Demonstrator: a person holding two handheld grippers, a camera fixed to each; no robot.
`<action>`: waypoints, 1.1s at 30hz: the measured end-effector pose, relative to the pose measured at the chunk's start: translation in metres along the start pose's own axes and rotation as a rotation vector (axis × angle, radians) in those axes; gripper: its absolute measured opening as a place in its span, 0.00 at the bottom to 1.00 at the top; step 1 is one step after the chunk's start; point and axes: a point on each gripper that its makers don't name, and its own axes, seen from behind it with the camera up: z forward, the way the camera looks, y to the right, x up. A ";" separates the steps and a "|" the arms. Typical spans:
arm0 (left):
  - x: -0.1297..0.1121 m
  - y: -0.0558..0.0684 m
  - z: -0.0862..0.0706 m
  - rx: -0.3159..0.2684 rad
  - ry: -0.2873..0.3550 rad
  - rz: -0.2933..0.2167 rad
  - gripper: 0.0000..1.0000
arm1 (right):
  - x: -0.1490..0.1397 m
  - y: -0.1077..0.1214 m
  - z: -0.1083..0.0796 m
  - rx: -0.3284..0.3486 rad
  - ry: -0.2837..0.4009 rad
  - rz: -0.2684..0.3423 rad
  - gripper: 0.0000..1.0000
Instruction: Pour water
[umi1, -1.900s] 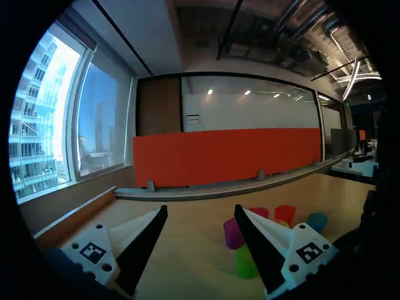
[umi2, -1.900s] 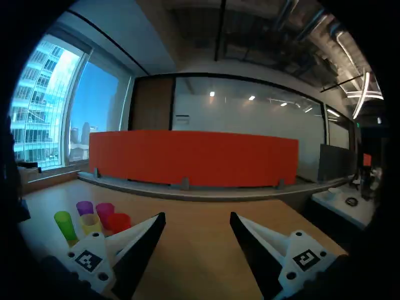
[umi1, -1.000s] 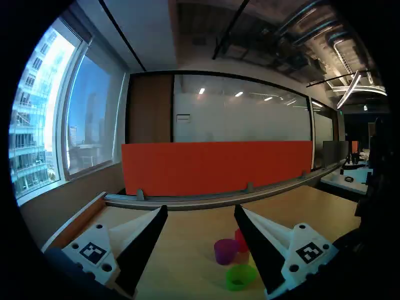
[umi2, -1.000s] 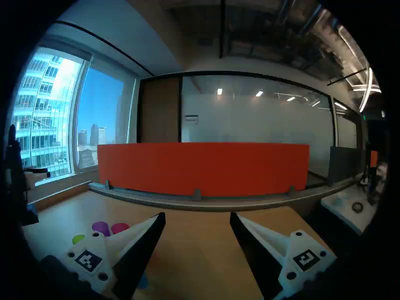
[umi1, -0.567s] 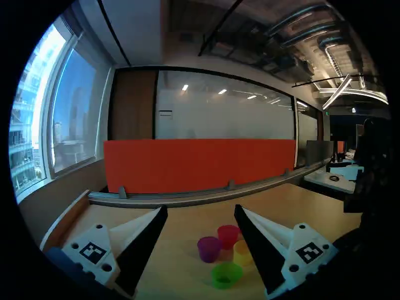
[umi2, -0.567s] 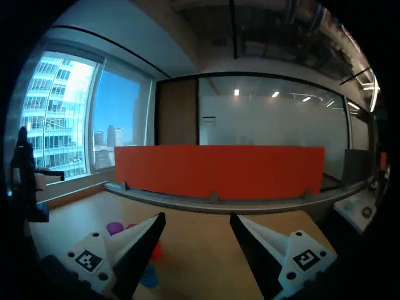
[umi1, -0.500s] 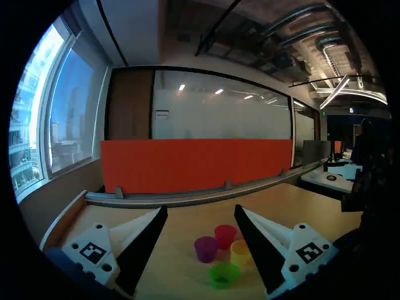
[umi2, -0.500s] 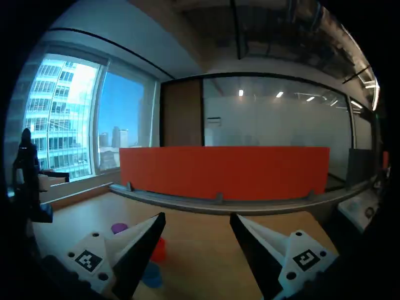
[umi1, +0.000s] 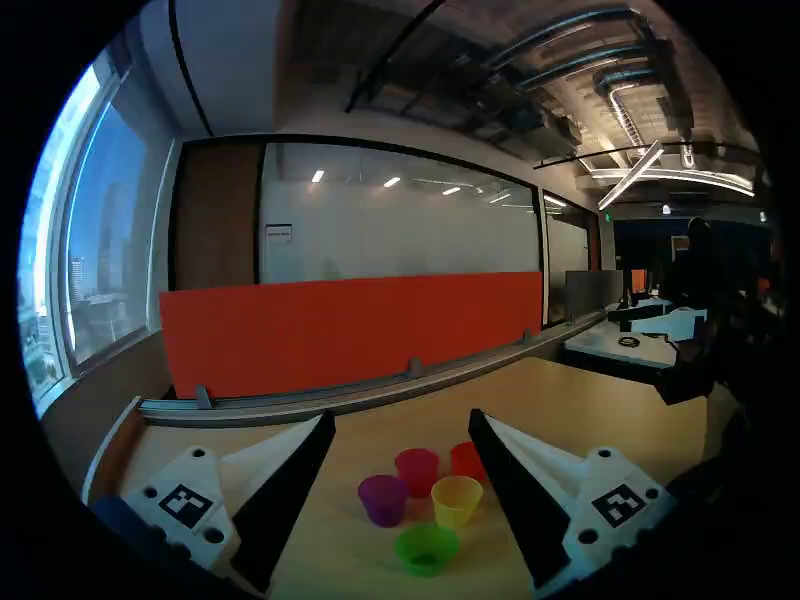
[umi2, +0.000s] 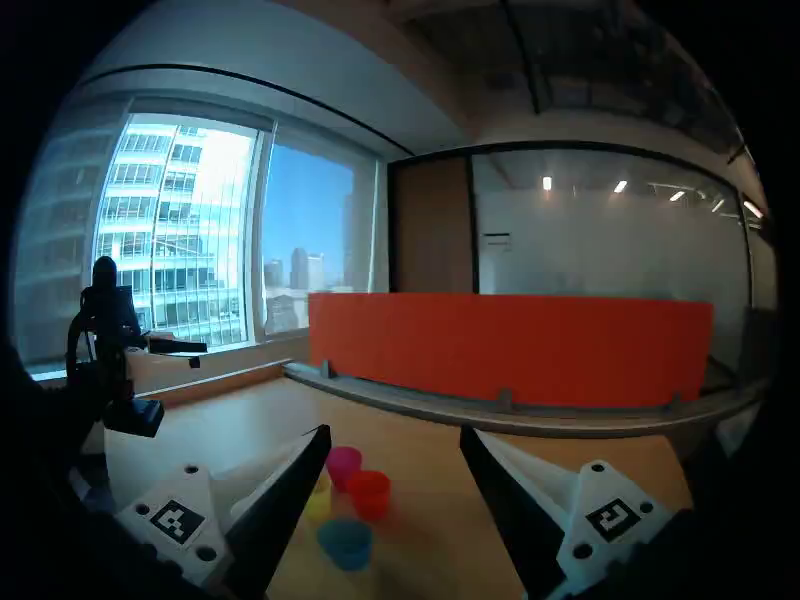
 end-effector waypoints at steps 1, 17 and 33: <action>-0.001 0.001 0.000 -0.005 -0.003 -0.001 0.99 | 0.000 -0.001 0.000 0.004 -0.001 -0.002 1.00; -0.025 0.008 0.002 -0.083 -0.071 -0.040 0.99 | -0.014 -0.024 0.008 0.083 -0.066 -0.043 1.00; -0.073 0.001 0.001 -0.112 -0.182 -0.008 1.00 | -0.053 -0.029 0.013 0.130 -0.185 -0.061 1.00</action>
